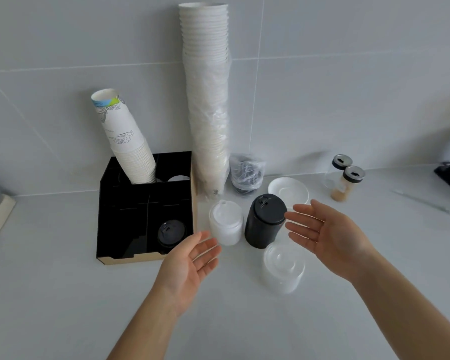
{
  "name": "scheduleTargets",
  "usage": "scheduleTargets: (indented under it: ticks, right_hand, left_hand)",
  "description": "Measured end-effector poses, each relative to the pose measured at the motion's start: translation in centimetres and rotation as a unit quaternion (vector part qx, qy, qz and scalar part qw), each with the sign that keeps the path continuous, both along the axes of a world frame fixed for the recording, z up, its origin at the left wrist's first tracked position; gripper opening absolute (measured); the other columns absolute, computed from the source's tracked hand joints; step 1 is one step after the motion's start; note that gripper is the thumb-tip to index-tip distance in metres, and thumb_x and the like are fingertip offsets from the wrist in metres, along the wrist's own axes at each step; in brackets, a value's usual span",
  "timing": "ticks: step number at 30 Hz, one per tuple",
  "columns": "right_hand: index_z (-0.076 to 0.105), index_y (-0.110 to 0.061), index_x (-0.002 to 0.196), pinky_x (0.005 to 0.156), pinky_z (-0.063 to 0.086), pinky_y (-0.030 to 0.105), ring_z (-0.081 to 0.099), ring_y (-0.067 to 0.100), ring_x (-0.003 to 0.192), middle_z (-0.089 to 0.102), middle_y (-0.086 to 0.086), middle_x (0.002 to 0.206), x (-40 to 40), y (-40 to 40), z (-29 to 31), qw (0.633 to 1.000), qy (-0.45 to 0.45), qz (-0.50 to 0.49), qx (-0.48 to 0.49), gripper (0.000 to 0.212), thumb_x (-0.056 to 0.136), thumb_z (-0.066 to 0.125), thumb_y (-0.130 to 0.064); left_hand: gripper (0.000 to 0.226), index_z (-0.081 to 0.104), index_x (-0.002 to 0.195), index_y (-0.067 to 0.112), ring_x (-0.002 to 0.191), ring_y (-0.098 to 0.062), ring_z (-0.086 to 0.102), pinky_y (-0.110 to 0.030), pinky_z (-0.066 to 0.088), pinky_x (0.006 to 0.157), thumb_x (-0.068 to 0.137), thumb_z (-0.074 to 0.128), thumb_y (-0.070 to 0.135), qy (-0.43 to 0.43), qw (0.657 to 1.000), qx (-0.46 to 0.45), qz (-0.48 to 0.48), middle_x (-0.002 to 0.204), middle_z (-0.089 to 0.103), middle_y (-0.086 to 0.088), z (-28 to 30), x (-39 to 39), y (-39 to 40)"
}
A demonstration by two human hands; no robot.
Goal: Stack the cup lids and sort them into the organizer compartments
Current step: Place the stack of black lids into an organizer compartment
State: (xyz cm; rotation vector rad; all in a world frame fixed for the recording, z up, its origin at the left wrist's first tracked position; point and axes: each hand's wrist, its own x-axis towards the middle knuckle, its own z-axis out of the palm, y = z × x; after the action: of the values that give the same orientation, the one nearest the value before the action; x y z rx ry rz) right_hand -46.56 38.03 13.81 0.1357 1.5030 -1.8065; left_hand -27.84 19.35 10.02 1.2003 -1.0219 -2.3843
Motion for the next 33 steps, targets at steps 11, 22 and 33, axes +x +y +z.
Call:
scheduleTargets:
  ticks: [11,22,33]
  right_hand:
    - [0.070,-0.009,0.110,0.092,0.053,0.041,0.065,0.028,0.106,0.069,0.014,0.115,-6.4,0.1,-3.2,0.994,0.072,0.044,0.063,0.022,0.092,0.065,-0.022]
    - [0.059,-0.034,0.130,0.088,0.049,0.025,0.061,0.013,0.114,0.067,-0.009,0.122,-8.9,-6.2,-9.3,0.946,0.188,0.211,0.162,0.055,0.078,0.076,-0.032]
    - [0.069,-0.031,0.114,0.085,0.052,0.036,0.065,0.013,0.103,0.075,-0.008,0.111,-12.6,-4.6,-9.6,0.972,0.041,0.215,0.085,0.032,0.085,0.072,-0.019]
  left_hand:
    - [0.035,0.063,0.120,0.006,0.114,-0.024,0.063,-0.036,0.049,0.095,0.093,0.059,0.029,-0.077,0.994,-0.010,-0.070,0.120,0.068,-0.011,-3.9,-6.5,2.1]
    - [0.031,0.059,0.115,0.009,0.115,-0.024,0.057,-0.038,0.042,0.103,0.097,0.051,0.032,-0.169,0.981,0.032,-0.091,0.121,0.061,-0.010,-9.0,-10.7,2.1]
    - [0.041,0.048,0.136,0.004,0.125,-0.025,0.052,-0.040,0.042,0.104,0.097,0.050,0.017,-0.200,0.975,0.087,-0.047,0.129,0.057,-0.011,-10.6,-14.0,2.3]
